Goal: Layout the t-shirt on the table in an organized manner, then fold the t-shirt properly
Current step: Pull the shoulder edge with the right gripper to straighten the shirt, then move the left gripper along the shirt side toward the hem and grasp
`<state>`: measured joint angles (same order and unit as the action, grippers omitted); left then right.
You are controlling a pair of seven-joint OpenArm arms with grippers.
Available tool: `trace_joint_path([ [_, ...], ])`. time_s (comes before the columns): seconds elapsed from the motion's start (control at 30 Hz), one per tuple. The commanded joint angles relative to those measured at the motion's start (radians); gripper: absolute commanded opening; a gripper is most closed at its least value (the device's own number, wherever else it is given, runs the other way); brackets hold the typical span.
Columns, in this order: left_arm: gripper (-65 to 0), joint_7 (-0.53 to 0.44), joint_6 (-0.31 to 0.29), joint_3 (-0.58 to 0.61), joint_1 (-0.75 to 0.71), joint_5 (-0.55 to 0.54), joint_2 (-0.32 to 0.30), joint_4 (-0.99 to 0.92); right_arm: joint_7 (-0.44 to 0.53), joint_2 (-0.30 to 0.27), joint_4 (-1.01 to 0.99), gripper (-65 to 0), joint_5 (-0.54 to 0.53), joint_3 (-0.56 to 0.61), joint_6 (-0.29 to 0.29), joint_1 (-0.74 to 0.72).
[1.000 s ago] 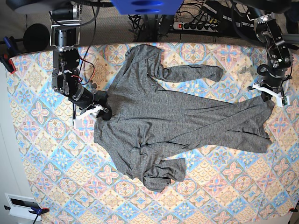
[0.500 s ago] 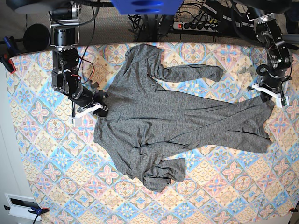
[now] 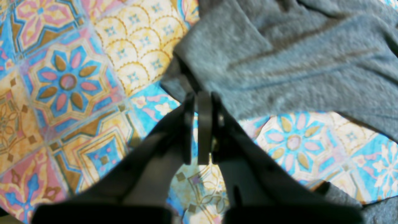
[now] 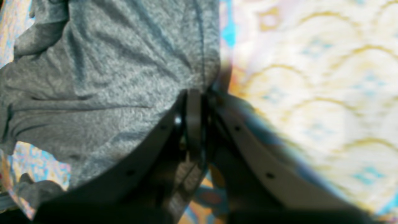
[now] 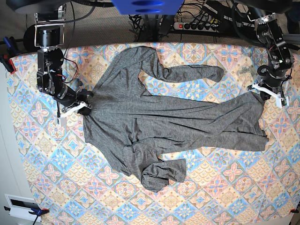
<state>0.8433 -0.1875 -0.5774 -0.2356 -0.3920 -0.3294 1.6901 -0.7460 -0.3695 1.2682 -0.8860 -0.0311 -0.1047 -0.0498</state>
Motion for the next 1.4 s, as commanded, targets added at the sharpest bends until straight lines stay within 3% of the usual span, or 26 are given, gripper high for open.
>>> trace_joint_path([
  [0.0,-61.9,-0.022,0.0,-0.005,0.006,-0.006,-0.015,0.017,-0.008,-0.024,0.001,-65.0,0.034,-0.014,0.023,-0.003],
  [0.23,-60.1,-0.02,0.0,-0.005,0.006,-0.005,-0.018,0.006,-0.008,-0.026,-0.045,-64.9,0.035,-0.099,0.023,0.023],
  [0.3,-54.1,-0.02,0.0,-0.005,0.015,-0.005,-0.021,-0.023,-0.01,-0.026,-0.043,-64.9,0.035,-0.097,0.023,0.023],
  [0.43,-34.5,0.012,-0.005,-0.005,0.086,-0.008,-0.026,-0.141,-0.01,-0.026,-0.04,-64.9,0.035,-0.095,0.023,0.023],
  [0.5,-26.6,0.04,-0.034,-0.005,0.13,-0.017,-0.032,-0.192,-0.01,-0.026,-0.037,-64.9,0.035,-0.095,0.023,0.023],
  [0.6,-20.8,0.064,-0.079,-0.005,0.181,-0.065,-0.035,-0.267,-0.011,-0.026,-0.035,-64.9,0.035,-0.095,0.023,0.023],
  [0.8,-26.2,0.146,-0.082,0.007,0.219,-0.083,-0.029,-0.221,-0.008,-0.024,-0.035,-64.9,0.035,-0.094,0.023,0.038],
  [0.9,-31.7,0.15,-0.082,0.115,0.219,-0.077,-0.035,-0.201,-0.008,-0.024,-0.035,-64.9,0.035,-0.094,0.023,0.043],
  [1.03,-46.4,0.149,-0.08,0.188,0.213,-0.074,-0.037,-0.196,-0.008,-0.024,-0.034,-64.9,0.035,-0.094,0.023,0.043],
  [1.13,-64.0,0.149,-0.079,0.191,0.223,-0.074,-0.035,-0.196,-0.008,-0.023,-0.034,-64.9,0.035,-0.094,0.023,0.043],
  [1.37,-65.0,0.147,-0.079,0.162,0.304,-0.074,-0.035,-0.198,-0.008,-0.023,-0.034,-64.9,0.035,-0.094,0.023,0.043],
])
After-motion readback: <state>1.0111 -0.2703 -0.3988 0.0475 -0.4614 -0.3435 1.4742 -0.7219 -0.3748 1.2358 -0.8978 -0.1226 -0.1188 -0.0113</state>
